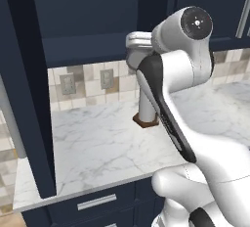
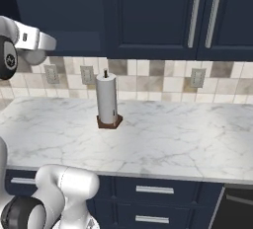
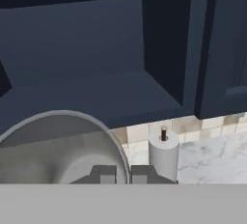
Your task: Move the glass cup from next to the sink to the open cabinet. Then, move the bowl with the lemon to the fridge to clear the area for faucet cleaning.
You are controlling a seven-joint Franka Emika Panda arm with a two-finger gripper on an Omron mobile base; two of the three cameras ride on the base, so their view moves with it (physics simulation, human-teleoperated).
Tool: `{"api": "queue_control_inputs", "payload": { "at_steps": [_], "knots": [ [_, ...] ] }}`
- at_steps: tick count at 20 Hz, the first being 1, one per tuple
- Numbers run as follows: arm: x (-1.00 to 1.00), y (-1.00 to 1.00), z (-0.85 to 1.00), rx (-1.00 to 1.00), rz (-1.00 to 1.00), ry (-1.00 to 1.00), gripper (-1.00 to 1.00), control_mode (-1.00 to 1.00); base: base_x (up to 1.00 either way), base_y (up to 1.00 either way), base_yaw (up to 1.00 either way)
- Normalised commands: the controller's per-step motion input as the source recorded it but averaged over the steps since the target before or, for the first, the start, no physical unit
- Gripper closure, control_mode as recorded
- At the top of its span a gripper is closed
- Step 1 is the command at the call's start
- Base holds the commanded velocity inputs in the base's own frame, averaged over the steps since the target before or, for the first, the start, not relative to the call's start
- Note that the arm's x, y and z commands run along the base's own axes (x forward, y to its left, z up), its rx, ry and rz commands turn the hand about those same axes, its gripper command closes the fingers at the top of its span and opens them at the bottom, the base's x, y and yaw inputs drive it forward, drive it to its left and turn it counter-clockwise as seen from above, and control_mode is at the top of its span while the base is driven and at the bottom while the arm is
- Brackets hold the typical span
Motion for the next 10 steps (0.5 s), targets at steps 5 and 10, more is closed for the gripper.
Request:
{"api": "queue_control_inputs", "payload": {
  "at_steps": [5, 10],
  "knots": [
    [0.03, -0.13, 0.00, 0.09, -0.04, -0.22, 1.00, -1.00, 0.00, 0.00, 0.00],
    [0.66, 0.00, 0.25, 0.07, 0.00, 0.21, 1.00, -1.00, 0.00, 0.00, 0.00]
  ]
}}
